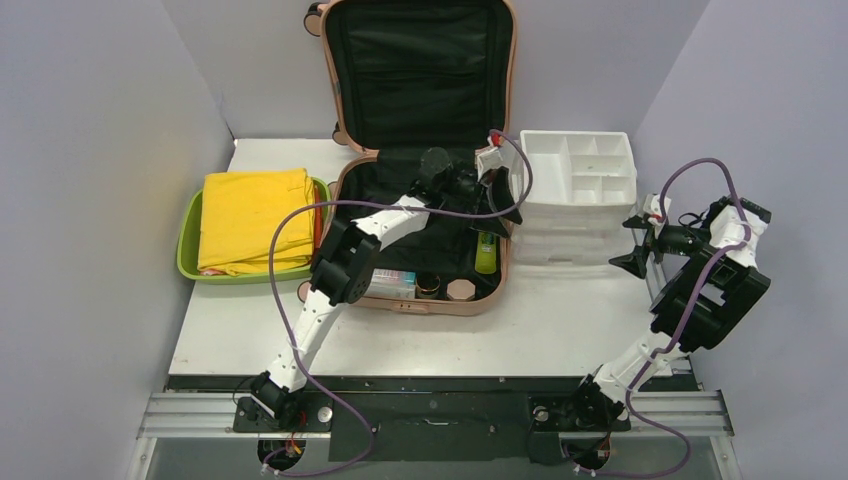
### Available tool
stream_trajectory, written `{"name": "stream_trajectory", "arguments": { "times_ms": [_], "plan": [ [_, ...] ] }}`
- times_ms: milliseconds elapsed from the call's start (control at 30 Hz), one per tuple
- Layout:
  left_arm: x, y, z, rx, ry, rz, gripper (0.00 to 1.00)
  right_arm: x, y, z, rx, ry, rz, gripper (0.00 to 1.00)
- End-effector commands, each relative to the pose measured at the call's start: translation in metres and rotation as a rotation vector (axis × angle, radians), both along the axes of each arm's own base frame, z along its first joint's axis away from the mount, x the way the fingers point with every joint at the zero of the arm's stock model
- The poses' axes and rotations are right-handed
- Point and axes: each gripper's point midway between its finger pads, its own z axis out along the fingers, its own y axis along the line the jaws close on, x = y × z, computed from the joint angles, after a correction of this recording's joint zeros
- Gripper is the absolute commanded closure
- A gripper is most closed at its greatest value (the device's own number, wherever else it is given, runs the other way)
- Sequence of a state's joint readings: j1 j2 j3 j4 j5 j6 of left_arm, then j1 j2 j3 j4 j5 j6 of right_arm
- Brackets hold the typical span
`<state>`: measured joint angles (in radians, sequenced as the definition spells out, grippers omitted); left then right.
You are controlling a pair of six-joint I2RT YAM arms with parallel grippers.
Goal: Open, take out, and arrange the luggage
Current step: Adjust the storage box at the center of the board.
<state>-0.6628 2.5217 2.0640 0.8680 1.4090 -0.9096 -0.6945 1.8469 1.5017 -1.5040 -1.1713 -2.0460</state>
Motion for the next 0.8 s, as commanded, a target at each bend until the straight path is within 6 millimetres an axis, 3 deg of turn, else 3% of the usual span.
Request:
{"name": "stream_trajectory", "arguments": {
  "times_ms": [0,167,433,567,767],
  "plan": [
    [-0.016,0.003,0.036,-0.064,-0.102,-0.040,0.21,0.008,0.007,0.013,-0.212,-0.297,0.249,0.00],
    [-0.013,0.001,0.036,-0.068,-0.104,-0.034,0.21,0.012,0.008,0.020,-0.190,-0.307,0.226,0.00],
    [-0.010,0.010,0.053,-0.085,-0.124,-0.017,0.22,0.013,0.007,0.038,-0.176,-0.362,0.178,0.00],
    [0.001,0.018,0.065,-0.105,-0.147,0.016,0.22,0.013,0.004,0.041,-0.183,-0.367,0.170,0.00],
    [0.023,0.017,0.064,-0.119,-0.156,0.066,0.22,0.018,0.003,0.044,-0.170,-0.381,0.161,0.00]
  ]
}}
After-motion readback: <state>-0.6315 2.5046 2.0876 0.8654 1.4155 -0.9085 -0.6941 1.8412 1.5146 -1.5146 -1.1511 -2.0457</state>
